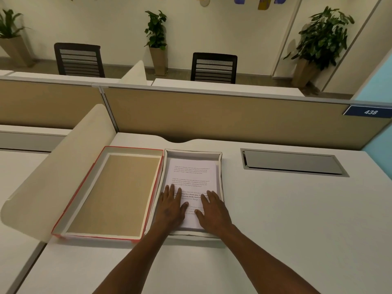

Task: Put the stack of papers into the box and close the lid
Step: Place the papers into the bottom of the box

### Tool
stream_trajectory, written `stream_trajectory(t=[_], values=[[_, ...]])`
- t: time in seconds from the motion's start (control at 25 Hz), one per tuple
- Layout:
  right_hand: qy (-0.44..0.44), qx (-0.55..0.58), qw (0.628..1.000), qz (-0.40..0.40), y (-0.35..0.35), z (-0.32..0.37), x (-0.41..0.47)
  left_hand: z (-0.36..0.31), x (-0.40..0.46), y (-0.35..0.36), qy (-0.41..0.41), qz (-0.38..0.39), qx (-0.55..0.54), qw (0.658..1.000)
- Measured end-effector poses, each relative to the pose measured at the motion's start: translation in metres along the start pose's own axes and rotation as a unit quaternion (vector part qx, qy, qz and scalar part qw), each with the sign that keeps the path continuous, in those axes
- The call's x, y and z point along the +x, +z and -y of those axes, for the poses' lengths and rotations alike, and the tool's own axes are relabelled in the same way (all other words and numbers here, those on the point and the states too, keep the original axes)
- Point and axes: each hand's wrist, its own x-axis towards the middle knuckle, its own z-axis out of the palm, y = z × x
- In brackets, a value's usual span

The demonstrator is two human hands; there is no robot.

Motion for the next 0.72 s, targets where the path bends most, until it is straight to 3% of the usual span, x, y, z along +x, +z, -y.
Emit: stream_trajectory(t=[0.28, 0.48, 0.6, 0.72], values=[[-0.052, -0.029, 0.998, -0.021, -0.005, -0.01, -0.012, 0.0, -0.004, -0.007, 0.014, 0.005, -0.011, 1.0], [-0.058, 0.032, 0.996, -0.063, -0.013, -0.005, -0.022, -0.013, -0.013, -0.026, 0.039, -0.098, -0.108, 0.989], [-0.102, 0.065, 0.989, -0.08, -0.021, 0.02, -0.024, 0.007, -0.021, -0.044, -0.017, -0.158, -0.146, 0.976], [-0.18, 0.06, 0.981, -0.045, -0.008, 0.079, -0.026, 0.077, -0.04, -0.063, -0.138, -0.205, -0.143, 0.958]])
